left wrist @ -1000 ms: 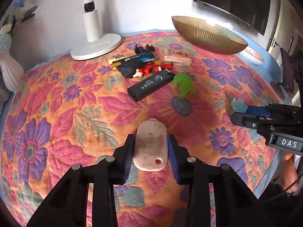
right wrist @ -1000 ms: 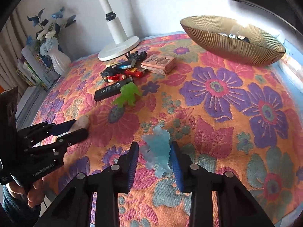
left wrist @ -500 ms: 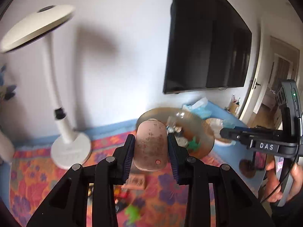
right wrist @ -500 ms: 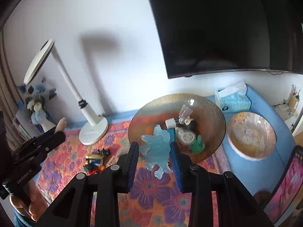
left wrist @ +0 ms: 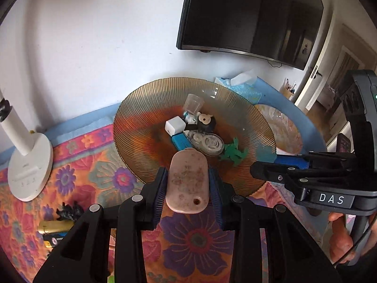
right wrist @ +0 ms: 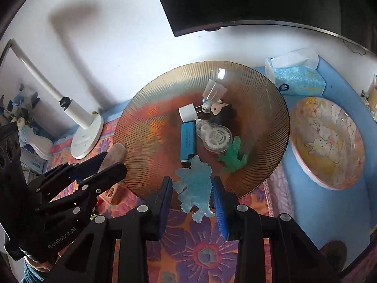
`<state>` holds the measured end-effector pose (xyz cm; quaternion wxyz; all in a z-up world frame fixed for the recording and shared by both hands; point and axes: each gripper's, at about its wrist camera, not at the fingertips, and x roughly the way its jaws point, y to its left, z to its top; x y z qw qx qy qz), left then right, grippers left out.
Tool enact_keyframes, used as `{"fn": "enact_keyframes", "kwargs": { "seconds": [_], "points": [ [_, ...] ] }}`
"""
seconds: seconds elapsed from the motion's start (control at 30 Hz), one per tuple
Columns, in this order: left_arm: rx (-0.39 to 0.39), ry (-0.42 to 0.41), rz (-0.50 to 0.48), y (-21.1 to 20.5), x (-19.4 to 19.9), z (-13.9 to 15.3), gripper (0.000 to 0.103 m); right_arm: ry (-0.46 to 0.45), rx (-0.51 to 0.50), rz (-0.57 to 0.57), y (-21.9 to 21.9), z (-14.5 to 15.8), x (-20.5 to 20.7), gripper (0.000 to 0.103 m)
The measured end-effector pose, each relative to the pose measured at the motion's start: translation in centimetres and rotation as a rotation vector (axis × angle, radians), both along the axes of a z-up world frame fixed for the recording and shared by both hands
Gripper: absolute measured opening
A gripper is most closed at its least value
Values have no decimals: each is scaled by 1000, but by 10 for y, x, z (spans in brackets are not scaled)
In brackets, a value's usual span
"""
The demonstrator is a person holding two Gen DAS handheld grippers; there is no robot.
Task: Organize rigid objects
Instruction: 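Drop the pink case in the bowl with left tool while right tool drops blue figure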
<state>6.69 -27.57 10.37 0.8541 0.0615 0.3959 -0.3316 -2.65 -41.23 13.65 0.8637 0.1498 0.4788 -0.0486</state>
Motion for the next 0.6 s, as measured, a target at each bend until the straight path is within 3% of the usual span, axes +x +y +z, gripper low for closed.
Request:
{"fn": "enact_keyframes", "kwargs": {
  "seconds": [0.07,0.1,0.13,0.17,0.27,0.37,0.5,0.6],
  "points": [
    [5,-3,-3,-3,0,-1,34,8,1,-7,-1,-1,2,33],
    [6,1,-4,-2,1,0,49,16,-5,-14,-2,-2,3,38],
    [6,3,3,0,1,1,58,22,-12,-23,-3,-2,5,52],
    [-8,3,15,6,-1,3,73,12,-22,-39,-5,0,4,55],
    [-98,-9,62,42,-13,20,75,-73,-6,-75,-10,18,-9,55],
    [-169,-34,114,88,-28,39,75,-154,-7,-39,0,41,-24,55],
    [-173,-122,174,146,-58,67,77,-237,-74,59,44,66,-40,60],
    [-143,-191,249,183,-82,72,94,-305,-103,160,90,70,-55,61]
  ]
}}
